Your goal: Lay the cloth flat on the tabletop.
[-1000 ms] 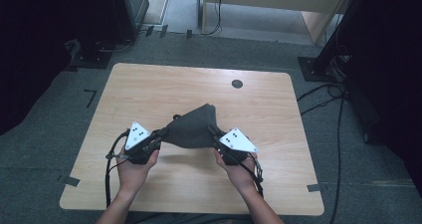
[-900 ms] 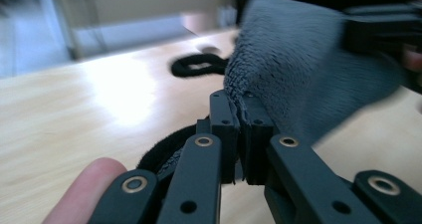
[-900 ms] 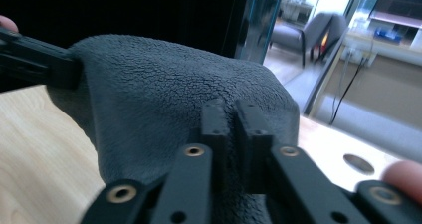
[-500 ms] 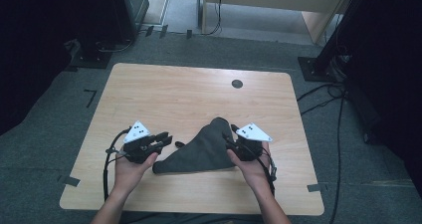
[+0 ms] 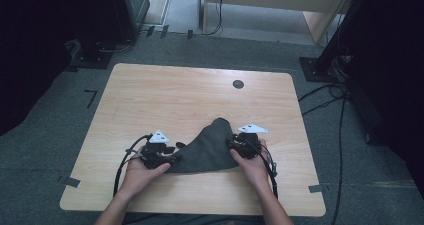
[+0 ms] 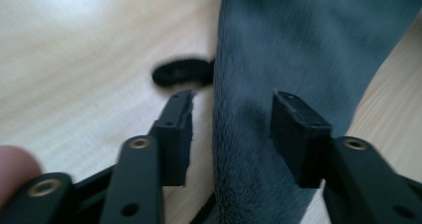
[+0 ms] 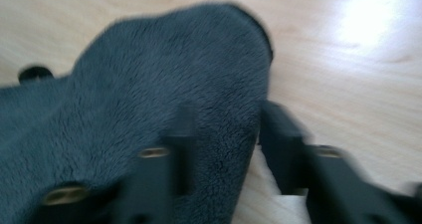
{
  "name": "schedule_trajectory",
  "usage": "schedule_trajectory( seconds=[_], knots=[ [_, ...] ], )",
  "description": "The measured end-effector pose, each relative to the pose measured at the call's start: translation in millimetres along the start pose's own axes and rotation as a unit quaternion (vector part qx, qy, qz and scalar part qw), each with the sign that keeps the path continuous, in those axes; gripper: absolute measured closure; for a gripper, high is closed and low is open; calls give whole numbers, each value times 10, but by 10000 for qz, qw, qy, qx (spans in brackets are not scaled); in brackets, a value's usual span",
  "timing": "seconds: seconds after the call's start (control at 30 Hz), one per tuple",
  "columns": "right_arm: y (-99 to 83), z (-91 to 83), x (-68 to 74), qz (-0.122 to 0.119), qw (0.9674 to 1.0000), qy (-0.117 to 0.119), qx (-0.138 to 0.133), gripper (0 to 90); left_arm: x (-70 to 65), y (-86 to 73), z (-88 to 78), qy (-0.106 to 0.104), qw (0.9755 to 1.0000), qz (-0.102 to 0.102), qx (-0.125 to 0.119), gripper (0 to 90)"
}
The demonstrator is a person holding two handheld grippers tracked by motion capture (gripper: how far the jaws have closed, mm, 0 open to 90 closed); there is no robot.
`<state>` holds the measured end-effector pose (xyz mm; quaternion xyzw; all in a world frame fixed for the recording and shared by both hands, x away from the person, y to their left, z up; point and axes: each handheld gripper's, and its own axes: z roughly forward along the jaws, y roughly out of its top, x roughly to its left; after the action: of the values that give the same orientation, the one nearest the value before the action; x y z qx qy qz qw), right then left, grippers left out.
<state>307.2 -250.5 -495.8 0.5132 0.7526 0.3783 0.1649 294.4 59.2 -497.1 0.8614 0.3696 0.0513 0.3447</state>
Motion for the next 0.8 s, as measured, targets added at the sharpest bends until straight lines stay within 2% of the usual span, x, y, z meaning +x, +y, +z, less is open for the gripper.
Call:
schedule_trajectory(
  seconds=[0.03,0.07,0.1,0.13,0.17,0.2,0.3,0.33,0.37,0.4,0.43,0.47,0.5,0.57,0.6,0.63,0.67,0.7,0.73,0.77,0.8],
  knots=[
    [-3,5,11,-78,10000,-53,14,853,-18,-15,-3,54,9999,76,-105,671],
    [9,-32,13,-112,9999,-58,-91,877,-36,-15,-28,8,9997,107,-235,833],
    [9,-32,13,-112,9999,-58,-91,877,-36,-15,-28,8,9997,107,-235,857],
    [28,-106,1,-142,9995,-138,-250,883,-73,-6,-76,26,9989,293,-374,864],
    [28,-106,1,-142,9995,-138,-250,883,-73,-6,-76,26,9989,293,-374,867],
    [36,-152,-10,-128,9992,-167,-331,882,-99,-1,-105,-5,9982,376,-472,867],
    [50,-268,-70,-47,9982,-416,-437,874,-206,23,-195,-348,9942,661,-770,867],
    [48,-310,-92,0,9971,-621,-435,853,-333,38,-209,-693,9896,875,-905,866],
    [48,-310,-92,0,9971,-621,-435,853,-333,38,-209,-693,9896,875,-905,864],
    [57,-346,-93,51,9941,-947,-535,784,-518,47,-161,-1005,9840,1171,-885,862],
    [57,-346,-93,51,9941,-947,-535,784,-518,47,-161,-1005,9840,1171,-885,858],
    [67,-366,-93,72,9923,-1073,-616,764,-611,49,-121,-1163,9806,1347,-818,858],
    [88,-407,-91,93,9911,-1100,-745,714,-698,48,-72,-1258,9779,1518,-701,839],
    [97,-424,-78,94,9901,-1140,-813,685,-822,38,48,-1426,9748,1677,-361,817],
    [107,-438,-53,113,9904,-1055,-885,676,-849,27,103,-1497,9732,1733,-209,794],
    [118,-432,-15,135,9916,-812,-996,647,-859,15,149,-1597,9718,1734,-88,777],
    [137,-408,47,111,9936,-535,-991,608,-854,5,180,-1682,9705,1729,-13,760],
    [161,-363,133,9,9958,-288,-864,556,-842,-5,194,-1753,9699,1692,-11,752],
    [195,-268,347,-276,9973,62,-681,500,-818,-4,195,-1816,9694,1651,-8,742],
    [195,-268,347,-276,9973,62,-681,500,-797,-2,192,-1856,9694,1608,-27,742],
    [216,-207,563,-491,9968,111,-626,469,-779,-4,185,-1893,9691,1581,-29,734]
  ],
)
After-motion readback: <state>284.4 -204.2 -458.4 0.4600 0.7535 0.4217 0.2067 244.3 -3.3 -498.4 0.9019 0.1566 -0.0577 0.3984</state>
